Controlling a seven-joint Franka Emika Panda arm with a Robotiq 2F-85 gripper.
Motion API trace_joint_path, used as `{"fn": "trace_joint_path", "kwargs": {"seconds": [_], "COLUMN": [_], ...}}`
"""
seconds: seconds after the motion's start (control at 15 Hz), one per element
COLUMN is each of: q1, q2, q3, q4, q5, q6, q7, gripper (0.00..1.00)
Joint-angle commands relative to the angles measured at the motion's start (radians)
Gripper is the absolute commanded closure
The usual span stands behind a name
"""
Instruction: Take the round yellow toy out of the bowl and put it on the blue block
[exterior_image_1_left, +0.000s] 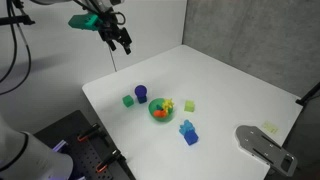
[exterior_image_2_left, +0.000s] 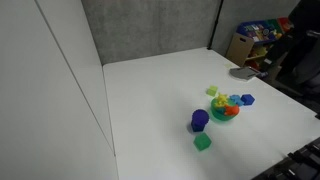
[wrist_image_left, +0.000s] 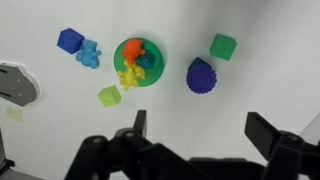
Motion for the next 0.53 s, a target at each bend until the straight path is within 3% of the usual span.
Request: {"fn": "trace_joint_path", "kwargs": {"seconds": [0.0,0.47], "q1": [0.011,0.012], "q2": [0.001,0.040], "q3": [-0.010,-0.016], "q4": [0.002,0.029], "q5": [-0.006,0.008], "q6": [-0.003,-0.004], "q7": [0.004,-0.002], "gripper": [0.00,0.00]}}
